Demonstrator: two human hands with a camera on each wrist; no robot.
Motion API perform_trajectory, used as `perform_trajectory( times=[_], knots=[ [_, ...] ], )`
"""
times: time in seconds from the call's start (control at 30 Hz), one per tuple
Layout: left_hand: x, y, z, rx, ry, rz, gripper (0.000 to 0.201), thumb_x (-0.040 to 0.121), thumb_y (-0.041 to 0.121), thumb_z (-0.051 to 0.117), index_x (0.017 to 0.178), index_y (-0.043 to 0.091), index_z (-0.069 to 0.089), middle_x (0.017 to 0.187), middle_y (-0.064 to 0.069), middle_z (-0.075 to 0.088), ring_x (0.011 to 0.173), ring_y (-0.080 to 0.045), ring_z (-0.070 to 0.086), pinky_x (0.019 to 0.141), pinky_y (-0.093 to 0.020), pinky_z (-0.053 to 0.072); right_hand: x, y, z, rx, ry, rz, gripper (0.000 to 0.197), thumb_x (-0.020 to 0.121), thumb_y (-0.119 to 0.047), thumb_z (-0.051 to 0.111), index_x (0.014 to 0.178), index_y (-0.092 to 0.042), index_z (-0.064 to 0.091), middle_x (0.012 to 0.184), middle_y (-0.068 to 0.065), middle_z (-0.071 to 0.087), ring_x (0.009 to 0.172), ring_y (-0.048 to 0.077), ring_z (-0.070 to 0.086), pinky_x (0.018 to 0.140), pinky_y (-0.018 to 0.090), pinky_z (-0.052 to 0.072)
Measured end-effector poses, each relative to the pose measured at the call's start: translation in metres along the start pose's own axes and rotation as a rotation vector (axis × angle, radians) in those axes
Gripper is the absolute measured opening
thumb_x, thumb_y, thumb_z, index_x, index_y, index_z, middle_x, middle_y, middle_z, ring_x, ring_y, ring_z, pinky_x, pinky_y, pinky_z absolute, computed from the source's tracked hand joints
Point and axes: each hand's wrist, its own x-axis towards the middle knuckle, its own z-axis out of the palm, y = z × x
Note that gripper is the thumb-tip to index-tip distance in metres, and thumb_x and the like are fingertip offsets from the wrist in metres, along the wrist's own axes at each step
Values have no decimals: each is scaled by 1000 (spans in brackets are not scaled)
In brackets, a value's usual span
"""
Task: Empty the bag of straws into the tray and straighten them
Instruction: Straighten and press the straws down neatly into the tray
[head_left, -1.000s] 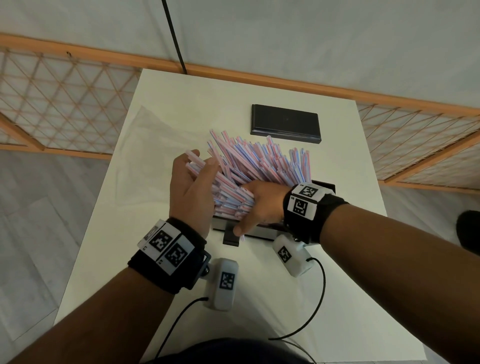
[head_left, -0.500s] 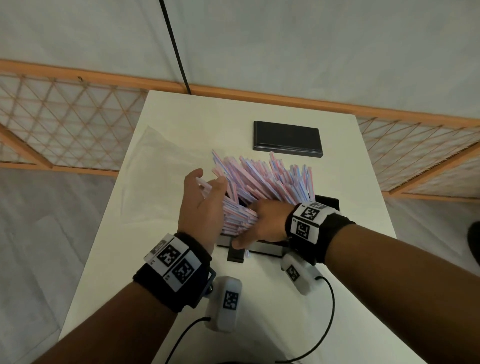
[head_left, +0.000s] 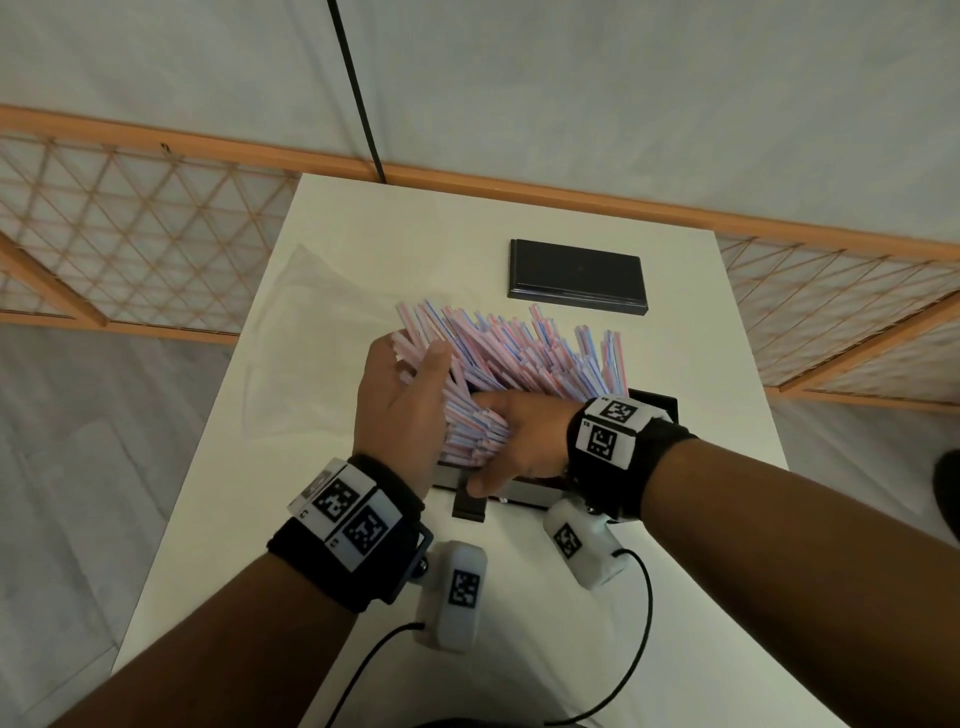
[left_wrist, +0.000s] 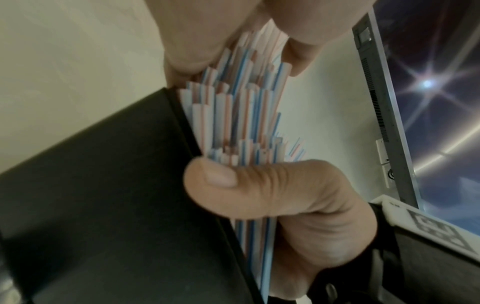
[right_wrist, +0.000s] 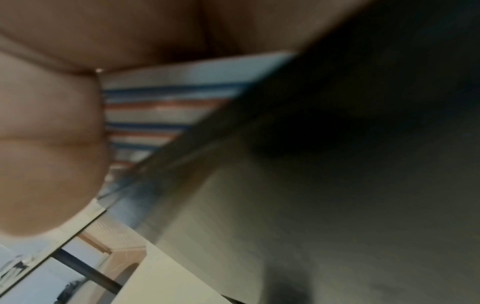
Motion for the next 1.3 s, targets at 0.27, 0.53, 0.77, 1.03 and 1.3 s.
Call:
perform_trajectory(
  times=[0.27,0.53,0.77,1.03,1.3],
  knots=[
    [5,15,-7,86,30,181,74,87,21,74,149,20,32,147,-5,46,109,10,60,87,-15,53,-2,-2,0,70,203,-195,53,61,-50,87,106,-31,67,100,-11,73,93,8,68,91,36,55],
    [-3,8,-7,492,-37,148,71,82,57,53,143,20,48,136,-3,60,123,-20,59,106,-46,48,-2,10,8,-168,336,-170,77,64,-69,76,123,-26,52,109,-6,67,99,16,65,91,32,53],
    [-3,-5,-4,493,-310,88,63,92,65,40,137,21,47,128,-3,63,119,-17,61,107,-43,46,-17,12,16,-119,516,-284,64,71,-48,82,121,-22,52,113,-2,64,102,18,61,89,35,51],
    [-4,-10,-6,350,-212,-66,93,80,84,37,153,25,35,152,8,46,134,-5,43,118,-34,30,-84,46,33,-250,613,-320,39,76,-45,70,103,-17,64,94,0,67,86,23,64,77,35,53],
    [-8,-7,2,433,-379,-44,92,80,81,36,149,20,29,150,-14,45,134,-25,52,111,-54,41,-70,84,39,-182,592,-130,37,77,-59,66,84,-23,58,74,-7,59,69,16,56,65,30,44]
  ],
)
